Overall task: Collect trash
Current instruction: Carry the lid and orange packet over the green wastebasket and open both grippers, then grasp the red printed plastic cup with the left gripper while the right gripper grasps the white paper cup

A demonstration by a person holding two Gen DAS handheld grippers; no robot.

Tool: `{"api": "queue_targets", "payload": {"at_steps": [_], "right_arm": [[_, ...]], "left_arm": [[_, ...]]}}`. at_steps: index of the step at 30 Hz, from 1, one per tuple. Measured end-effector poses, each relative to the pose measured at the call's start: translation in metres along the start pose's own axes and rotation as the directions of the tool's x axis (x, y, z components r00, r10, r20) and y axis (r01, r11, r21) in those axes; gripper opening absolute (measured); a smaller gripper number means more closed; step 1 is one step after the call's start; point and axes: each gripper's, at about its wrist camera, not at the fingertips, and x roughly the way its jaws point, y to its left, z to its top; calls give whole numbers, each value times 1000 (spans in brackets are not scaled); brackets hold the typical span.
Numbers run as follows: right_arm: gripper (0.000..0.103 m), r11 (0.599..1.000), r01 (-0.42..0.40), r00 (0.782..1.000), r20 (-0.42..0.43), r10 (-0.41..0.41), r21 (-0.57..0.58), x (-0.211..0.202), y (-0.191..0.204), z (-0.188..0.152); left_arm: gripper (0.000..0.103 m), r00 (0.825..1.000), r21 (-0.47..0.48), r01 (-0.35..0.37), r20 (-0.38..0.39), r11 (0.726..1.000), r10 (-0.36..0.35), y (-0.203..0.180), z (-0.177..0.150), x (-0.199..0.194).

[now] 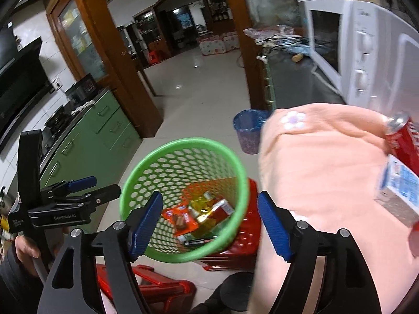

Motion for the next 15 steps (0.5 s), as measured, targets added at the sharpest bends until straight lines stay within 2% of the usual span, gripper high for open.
{"api": "queue_targets", "payload": {"at_steps": [7, 11, 15], "right_arm": [[74, 993, 102, 994, 40, -104, 63, -36, -45, -8], [74, 977, 175, 981, 58, -183, 125, -62, -81, -16], [74, 941, 261, 959, 56, -279, 214, -93, -128, -31]], "left_arm": [[96, 999, 59, 43, -3, 997, -43, -32, 4, 2], [96, 997, 97, 71, -16, 993, -70, -54, 4, 7], [96, 995, 140, 102, -27, 985, -100, -79, 4, 10]]}}
